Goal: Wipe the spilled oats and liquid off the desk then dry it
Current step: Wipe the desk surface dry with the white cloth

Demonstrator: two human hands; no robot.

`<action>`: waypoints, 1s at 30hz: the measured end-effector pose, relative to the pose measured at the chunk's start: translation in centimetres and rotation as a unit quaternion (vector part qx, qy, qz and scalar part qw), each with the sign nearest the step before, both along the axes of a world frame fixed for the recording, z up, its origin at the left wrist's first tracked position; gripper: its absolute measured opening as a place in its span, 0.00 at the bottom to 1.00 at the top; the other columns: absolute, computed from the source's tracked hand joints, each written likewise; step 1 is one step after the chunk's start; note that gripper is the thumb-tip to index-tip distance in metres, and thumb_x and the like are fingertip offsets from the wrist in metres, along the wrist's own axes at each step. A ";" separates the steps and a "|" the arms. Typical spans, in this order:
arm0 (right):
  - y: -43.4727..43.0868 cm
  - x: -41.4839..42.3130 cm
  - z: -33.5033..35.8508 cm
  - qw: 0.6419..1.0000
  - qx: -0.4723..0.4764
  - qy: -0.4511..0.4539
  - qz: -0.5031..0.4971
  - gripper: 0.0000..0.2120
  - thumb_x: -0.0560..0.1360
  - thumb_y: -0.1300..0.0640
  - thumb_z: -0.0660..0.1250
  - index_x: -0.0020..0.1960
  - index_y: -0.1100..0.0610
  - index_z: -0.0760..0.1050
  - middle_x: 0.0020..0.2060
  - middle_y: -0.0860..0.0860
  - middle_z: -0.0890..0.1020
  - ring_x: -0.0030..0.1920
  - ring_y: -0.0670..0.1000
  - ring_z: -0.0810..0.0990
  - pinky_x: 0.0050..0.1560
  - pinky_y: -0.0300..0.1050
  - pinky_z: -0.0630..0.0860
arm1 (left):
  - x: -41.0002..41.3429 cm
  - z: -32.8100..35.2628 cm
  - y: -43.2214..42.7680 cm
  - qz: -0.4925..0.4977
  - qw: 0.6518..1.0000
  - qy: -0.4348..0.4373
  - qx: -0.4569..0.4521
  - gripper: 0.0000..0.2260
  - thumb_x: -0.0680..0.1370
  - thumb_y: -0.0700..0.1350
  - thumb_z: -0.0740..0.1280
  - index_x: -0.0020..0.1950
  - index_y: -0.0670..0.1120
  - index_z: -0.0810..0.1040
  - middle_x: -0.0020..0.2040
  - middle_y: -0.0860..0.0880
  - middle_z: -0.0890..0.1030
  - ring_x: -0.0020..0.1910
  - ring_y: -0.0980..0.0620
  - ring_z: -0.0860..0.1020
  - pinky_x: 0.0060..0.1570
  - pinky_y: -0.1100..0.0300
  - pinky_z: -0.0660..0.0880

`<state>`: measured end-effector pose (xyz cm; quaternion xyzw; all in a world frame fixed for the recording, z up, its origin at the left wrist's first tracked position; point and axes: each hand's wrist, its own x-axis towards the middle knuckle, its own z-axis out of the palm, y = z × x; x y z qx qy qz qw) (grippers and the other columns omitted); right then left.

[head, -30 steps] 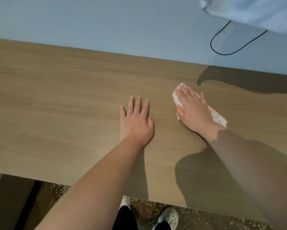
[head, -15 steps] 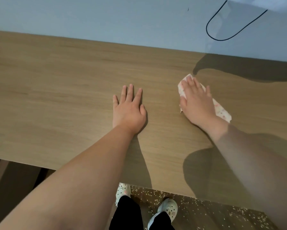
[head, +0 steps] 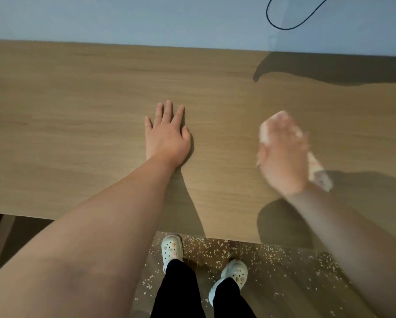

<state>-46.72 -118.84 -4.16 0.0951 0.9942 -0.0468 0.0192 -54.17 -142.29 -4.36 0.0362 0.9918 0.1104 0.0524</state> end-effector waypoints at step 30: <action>-3.9 -0.8 2.2 0.955 -0.048 -0.139 0.256 0.28 0.80 0.46 0.38 0.76 0.48 0.31 0.76 0.45 0.33 0.74 0.46 0.30 0.75 0.56 0.34 | 0.0 0.0 -0.1 0.009 1.000 0.006 0.009 0.26 0.81 0.50 0.54 0.79 0.52 0.56 0.81 0.49 0.50 0.79 0.50 0.45 0.76 0.46 0.43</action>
